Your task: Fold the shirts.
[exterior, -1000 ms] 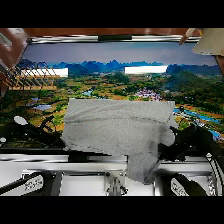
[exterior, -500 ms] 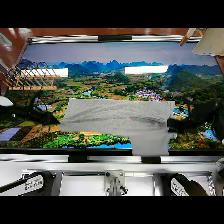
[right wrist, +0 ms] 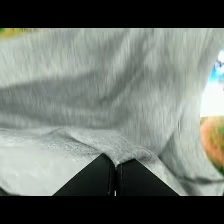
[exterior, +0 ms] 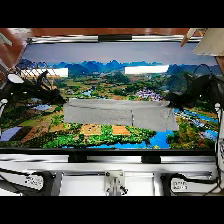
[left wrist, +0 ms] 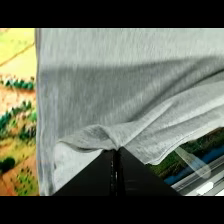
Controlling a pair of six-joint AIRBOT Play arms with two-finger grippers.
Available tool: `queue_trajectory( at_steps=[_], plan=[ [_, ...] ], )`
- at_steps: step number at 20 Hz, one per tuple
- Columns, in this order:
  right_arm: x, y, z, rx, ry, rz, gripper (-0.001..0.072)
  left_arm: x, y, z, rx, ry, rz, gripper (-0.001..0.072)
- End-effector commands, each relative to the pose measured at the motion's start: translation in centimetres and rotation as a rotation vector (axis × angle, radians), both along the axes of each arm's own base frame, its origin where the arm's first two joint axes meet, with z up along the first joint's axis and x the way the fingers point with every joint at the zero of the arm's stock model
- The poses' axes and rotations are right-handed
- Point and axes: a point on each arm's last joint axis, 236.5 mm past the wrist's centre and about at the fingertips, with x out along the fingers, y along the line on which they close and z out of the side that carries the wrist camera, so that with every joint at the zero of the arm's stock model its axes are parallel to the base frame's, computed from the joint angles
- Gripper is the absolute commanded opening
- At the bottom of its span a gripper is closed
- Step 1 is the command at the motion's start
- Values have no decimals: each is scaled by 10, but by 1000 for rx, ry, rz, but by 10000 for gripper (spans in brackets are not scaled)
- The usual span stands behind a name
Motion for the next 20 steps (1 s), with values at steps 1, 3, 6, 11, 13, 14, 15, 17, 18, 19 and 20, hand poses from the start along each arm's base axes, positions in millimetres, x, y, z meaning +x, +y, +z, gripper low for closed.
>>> queue_trajectory(
  at_steps=[1,3,6,11,13,14,15,17,18,19,20],
  plan=[
    [46,-6,-10,5,-57,-33,58,21,-7,-19,-10,55,37,29],
    [53,-5,-24,20,-45,-43,59,20,-8,-28,-15,89,53,29],
    [50,-3,-37,34,-12,-44,223,18,-14,-31,-16,101,38,293],
    [13,-33,-16,-64,58,107,678,5,-12,0,-38,117,-27,625],
    [-9,-37,-16,-17,130,119,692,7,-7,23,-32,69,-23,623],
    [-14,-34,-20,23,150,122,693,7,-6,33,-28,45,-23,622],
    [-17,-29,-25,62,161,111,693,6,-8,43,-24,21,-26,622],
    [-20,-23,-39,105,194,112,693,4,-12,61,-17,-19,-36,622],
    [-22,-23,-47,113,214,116,693,2,-14,69,-15,-36,-42,621],
    [-23,-22,-54,118,227,115,693,1,-16,76,-12,-54,-47,621],
    [-23,-22,-60,122,237,113,693,0,-19,82,-10,-68,-53,621]
  ],
)
